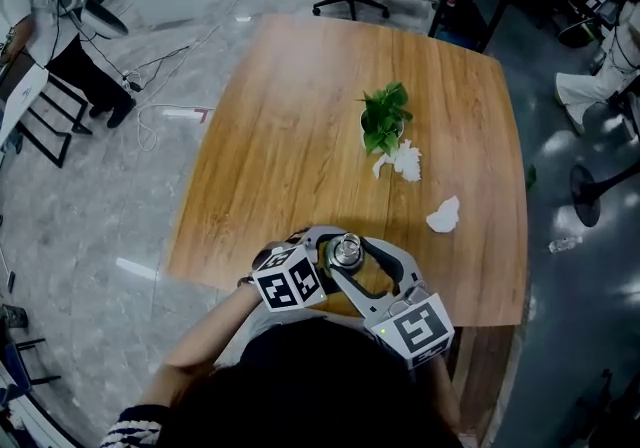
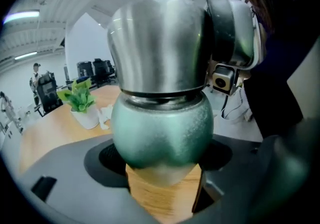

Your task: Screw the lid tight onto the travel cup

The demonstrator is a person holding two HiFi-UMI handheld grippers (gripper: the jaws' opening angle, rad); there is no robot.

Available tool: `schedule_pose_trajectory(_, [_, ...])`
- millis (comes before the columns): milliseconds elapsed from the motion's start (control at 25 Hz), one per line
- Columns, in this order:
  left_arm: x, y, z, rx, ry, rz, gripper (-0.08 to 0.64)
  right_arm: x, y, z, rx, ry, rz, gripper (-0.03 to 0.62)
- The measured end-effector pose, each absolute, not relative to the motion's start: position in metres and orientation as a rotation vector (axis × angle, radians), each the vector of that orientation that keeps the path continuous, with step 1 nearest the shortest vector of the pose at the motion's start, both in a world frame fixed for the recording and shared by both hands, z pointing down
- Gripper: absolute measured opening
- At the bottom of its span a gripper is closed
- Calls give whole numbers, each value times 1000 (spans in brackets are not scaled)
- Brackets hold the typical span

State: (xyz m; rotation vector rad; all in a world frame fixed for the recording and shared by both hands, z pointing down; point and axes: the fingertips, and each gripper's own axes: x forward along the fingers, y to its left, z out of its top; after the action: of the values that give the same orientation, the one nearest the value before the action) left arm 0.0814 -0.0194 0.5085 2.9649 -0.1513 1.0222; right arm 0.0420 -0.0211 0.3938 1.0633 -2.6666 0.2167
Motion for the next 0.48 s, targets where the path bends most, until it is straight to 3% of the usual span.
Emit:
schedule_pose_trajectory(240, [83,-44,508,2878,-506,1020,383,48,-34,392,1353,-2558,195,242])
schedule_pose_trajectory(480, [84,-27,510,2943,-228,1021,383,47,-24,401,1085,-2626,356,245])
